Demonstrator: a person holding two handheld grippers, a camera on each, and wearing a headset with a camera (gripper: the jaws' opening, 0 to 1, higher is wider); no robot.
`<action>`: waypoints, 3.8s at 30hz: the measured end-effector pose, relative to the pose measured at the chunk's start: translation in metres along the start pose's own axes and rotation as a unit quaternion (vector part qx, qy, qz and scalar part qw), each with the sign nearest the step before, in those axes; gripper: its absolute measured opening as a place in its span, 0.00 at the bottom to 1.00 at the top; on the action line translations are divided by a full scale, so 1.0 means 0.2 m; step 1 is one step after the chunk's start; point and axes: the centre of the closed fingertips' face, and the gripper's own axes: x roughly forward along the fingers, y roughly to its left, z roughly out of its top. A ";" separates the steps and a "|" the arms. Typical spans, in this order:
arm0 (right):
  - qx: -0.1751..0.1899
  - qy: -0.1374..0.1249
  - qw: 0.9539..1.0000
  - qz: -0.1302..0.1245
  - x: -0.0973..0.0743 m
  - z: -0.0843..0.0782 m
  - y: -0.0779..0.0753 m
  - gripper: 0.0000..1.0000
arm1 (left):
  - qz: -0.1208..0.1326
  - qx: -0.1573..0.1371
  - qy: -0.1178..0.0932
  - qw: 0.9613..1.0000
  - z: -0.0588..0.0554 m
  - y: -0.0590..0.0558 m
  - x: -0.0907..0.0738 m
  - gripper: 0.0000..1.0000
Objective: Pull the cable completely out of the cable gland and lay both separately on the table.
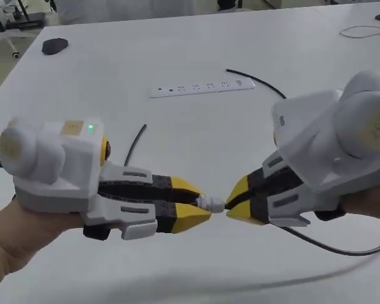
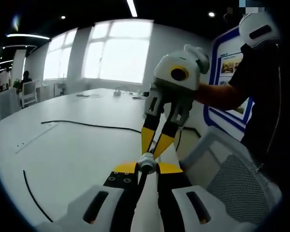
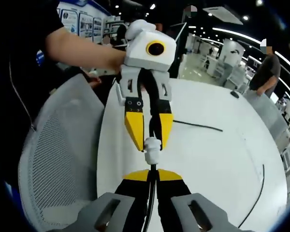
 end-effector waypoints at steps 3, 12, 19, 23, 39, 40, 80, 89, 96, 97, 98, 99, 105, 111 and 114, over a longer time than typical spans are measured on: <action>0.002 -0.004 1.000 0.000 0.00 0.01 0.00 0.00 | -0.001 -0.001 -0.002 1.000 0.00 0.00 0.00 0.14; -0.015 -0.009 1.000 -0.011 -0.01 0.02 0.00 0.00 | -0.005 0.003 -0.004 1.000 0.01 -0.01 0.01 0.14; 0.001 0.004 0.999 -0.034 -0.05 -0.04 -0.02 0.00 | -0.001 0.009 -0.005 1.000 0.01 0.00 0.02 0.14; 0.022 0.007 0.998 -0.051 -0.10 -0.12 -0.03 0.00 | 0.002 0.011 -0.010 1.000 0.02 0.00 0.01 0.14; 0.119 0.059 0.985 -0.114 -0.28 -0.60 -0.09 0.00 | 0.026 0.005 -0.007 1.000 -0.02 0.04 -0.04 0.14; 0.126 0.064 0.984 -0.113 -0.29 -0.63 -0.09 0.00 | 0.028 0.001 -0.012 1.000 -0.01 0.05 -0.05 0.14; 0.106 -0.033 0.993 -0.035 -0.11 -0.10 -0.05 0.19 | 0.035 0.013 0.004 0.999 -0.03 0.03 -0.09 0.14; 0.017 -0.016 1.000 0.001 0.05 0.03 0.06 0.12 | 0.019 0.036 0.021 0.999 -0.04 -0.04 -0.04 0.14; 0.006 -0.023 1.000 0.004 0.04 0.04 0.06 0.03 | 0.016 0.042 0.028 0.999 -0.05 -0.04 -0.03 0.14; 0.005 -0.023 1.000 0.006 0.04 0.04 0.06 0.02 | 0.015 0.043 0.028 0.999 -0.05 -0.04 -0.02 0.14; 0.004 -0.022 1.000 0.007 0.04 0.03 0.06 0.00 | 0.015 0.045 0.028 0.999 -0.05 -0.04 -0.02 0.14; 0.001 -0.019 1.000 0.005 0.04 0.03 0.06 0.00 | 0.013 0.044 0.028 0.999 -0.05 -0.04 -0.01 0.14; -0.010 -0.018 1.000 -0.003 0.03 0.02 0.05 0.00 | 0.013 0.052 0.030 0.998 -0.05 -0.04 0.00 0.14; 0.005 -0.008 0.999 -0.041 -0.03 -0.05 -0.01 0.00 | 0.027 0.063 0.020 0.997 -0.01 -0.02 -0.03 0.14; 0.024 0.000 0.998 -0.058 -0.08 -0.13 -0.05 0.00 | 0.035 0.064 0.014 0.997 0.00 0.00 -0.05 0.14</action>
